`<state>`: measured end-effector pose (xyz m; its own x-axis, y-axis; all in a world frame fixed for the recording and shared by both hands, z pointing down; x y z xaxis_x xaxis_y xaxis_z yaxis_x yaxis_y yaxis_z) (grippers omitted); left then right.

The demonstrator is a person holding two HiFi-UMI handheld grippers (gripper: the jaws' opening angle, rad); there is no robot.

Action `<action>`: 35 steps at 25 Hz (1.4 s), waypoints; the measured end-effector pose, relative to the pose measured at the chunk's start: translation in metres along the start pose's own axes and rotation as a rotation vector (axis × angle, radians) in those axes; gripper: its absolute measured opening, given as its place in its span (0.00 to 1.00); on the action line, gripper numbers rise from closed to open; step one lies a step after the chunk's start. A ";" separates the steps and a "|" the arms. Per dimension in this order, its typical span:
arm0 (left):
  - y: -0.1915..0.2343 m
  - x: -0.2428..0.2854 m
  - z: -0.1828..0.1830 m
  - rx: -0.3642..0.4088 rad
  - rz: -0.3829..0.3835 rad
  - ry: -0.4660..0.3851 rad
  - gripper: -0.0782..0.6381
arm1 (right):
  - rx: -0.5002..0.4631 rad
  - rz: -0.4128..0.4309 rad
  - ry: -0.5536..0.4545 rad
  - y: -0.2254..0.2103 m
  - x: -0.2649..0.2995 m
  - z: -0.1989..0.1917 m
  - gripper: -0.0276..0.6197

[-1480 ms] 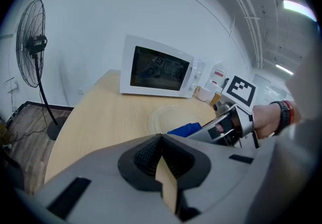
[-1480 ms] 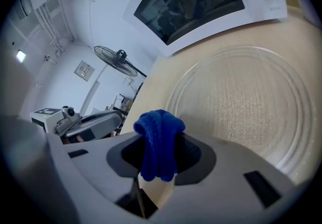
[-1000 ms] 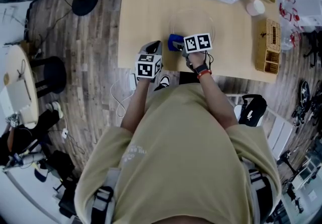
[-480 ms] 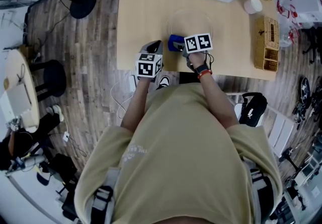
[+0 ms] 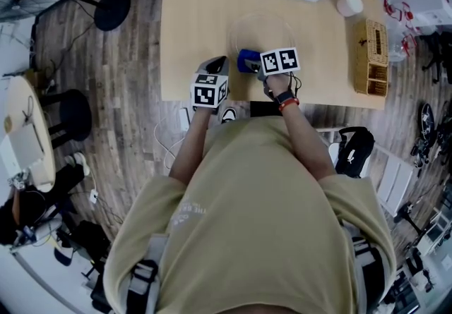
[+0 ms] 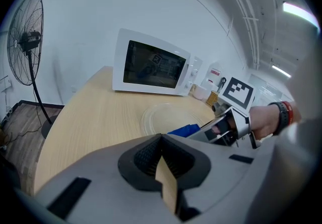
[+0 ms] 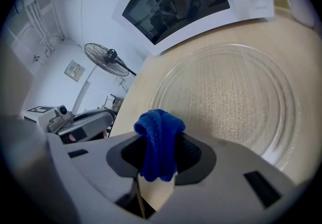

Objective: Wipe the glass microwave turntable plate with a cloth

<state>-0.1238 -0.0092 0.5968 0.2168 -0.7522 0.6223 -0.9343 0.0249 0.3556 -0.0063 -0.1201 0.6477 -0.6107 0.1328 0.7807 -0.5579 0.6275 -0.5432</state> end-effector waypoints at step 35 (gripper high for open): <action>-0.033 0.033 0.005 0.034 -0.100 0.021 0.13 | 0.096 -0.071 -0.082 -0.052 -0.043 -0.014 0.26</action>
<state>-0.0874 -0.0376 0.6022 0.3155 -0.7355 0.5996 -0.9164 -0.0723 0.3936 0.0566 -0.1473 0.6465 -0.6093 0.0252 0.7925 -0.6501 0.5563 -0.5175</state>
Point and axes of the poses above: the fingertips, and each gripper's own axes: x forward along the fingers, y to its left, z out of its top, the point moved 7 cm from there along -x, backward along the fingers, and after that the axes turned 6 degrees about -z, right-handed, at the moved point
